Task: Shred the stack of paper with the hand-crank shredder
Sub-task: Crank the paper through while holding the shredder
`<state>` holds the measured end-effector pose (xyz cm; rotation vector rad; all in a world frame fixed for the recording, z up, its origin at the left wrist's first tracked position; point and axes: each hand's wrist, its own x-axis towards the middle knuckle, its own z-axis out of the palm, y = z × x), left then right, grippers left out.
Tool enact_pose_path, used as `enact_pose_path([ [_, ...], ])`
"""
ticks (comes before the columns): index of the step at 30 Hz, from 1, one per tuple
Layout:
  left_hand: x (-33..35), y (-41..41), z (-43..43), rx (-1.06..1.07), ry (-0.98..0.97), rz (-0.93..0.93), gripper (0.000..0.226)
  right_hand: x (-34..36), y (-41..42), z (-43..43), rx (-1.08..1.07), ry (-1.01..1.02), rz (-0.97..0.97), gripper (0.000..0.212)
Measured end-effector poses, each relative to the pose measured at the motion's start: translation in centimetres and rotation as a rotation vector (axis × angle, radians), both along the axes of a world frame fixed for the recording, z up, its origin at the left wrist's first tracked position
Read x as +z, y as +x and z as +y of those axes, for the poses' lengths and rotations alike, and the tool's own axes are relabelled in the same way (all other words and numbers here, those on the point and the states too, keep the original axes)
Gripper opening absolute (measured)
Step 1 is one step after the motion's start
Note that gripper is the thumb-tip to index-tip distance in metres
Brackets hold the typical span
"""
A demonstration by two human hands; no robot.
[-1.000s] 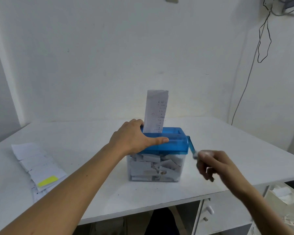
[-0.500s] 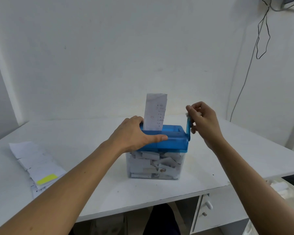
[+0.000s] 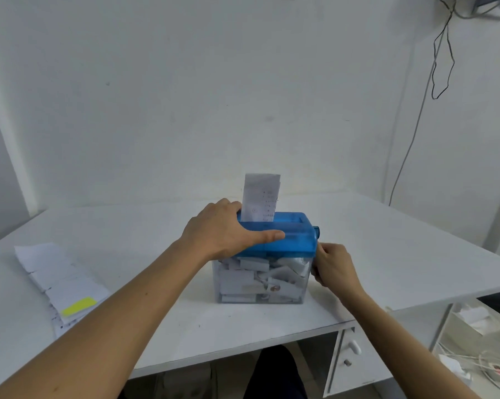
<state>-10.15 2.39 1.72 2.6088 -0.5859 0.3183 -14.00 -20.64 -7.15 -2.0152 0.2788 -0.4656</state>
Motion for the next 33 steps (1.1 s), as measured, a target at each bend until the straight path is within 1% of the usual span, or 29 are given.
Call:
enact_pose_path([
  [2,0.5,-0.2,0.0,-0.002,0.013,0.018,0.108,0.4,-1.5,0.3,0.001,-0.014,0.017,0.055],
  [4,0.8,-0.5,-0.1,0.002,0.029,0.044,0.109,0.9,-3.6,0.5,0.032,-0.031,0.017,0.059],
  [6,0.9,-0.2,-0.1,0.008,0.034,0.065,0.108,2.1,-5.9,0.2,0.127,-0.016,-0.029,0.057],
  [7,0.9,-0.1,-0.2,0.009,0.034,0.078,0.108,3.0,-7.0,-0.1,0.194,0.027,-0.061,0.055],
  [9,0.8,0.3,-0.2,0.003,0.033,0.108,0.116,5.2,-8.1,-0.7,0.321,0.101,-0.133,0.046],
  [11,0.8,0.4,-0.1,-0.015,0.022,0.135,0.127,6.7,-8.0,-1.0,0.371,0.08,-0.173,0.044],
  [12,0.8,0.4,-0.1,-0.021,0.023,0.139,0.125,7.1,-7.5,-1.0,0.36,0.09,-0.202,0.046],
  [14,1.0,0.2,-0.1,-0.021,0.031,0.135,0.11,7.9,-6.1,-0.8,0.303,0.129,-0.276,0.051],
  [15,1.1,0.1,0.0,-0.022,0.033,0.136,0.108,8.2,-5.1,-0.6,0.265,0.122,-0.304,0.053],
  [17,1.2,-0.3,0.0,-0.03,0.036,0.145,0.112,9.1,-3.2,-0.6,0.201,0.118,-0.343,0.052],
  [21,1.2,-0.2,0.0,-0.047,0.039,0.132,0.115,10.2,0.1,-0.8,0.109,0.037,-0.37,0.037],
  [23,1.0,0.0,0.0,-0.059,0.035,0.126,0.124,10.3,1.2,-1.0,0.072,0.021,-0.371,0.032],
  [26,0.8,0.1,0.0,-0.065,0.021,0.123,0.122,9.6,3.0,-1.2,0.032,0.016,-0.317,0.033],
  [27,0.9,0.1,0.0,-0.061,0.021,0.119,0.119,8.9,3.5,-1.4,0.016,-0.031,-0.251,0.033],
  [29,1.0,-0.2,0.1,-0.05,0.032,0.113,0.111,6.2,3.9,-1.3,0.024,-0.144,-0.031,0.028],
  [30,1.0,-0.3,0.0,-0.039,0.048,0.109,0.106,4.5,3.7,-1.0,0.033,-0.125,0.063,0.024],
  [31,1.0,-0.4,-0.1,-0.03,0.067,0.097,0.104,2.9,3.2,-0.8,0.028,-0.07,0.115,0.023],
  [33,1.0,-0.6,-0.2,-0.012,0.091,0.067,0.107,0.7,1.6,-0.2,0.005,0.008,0.097,0.028],
])
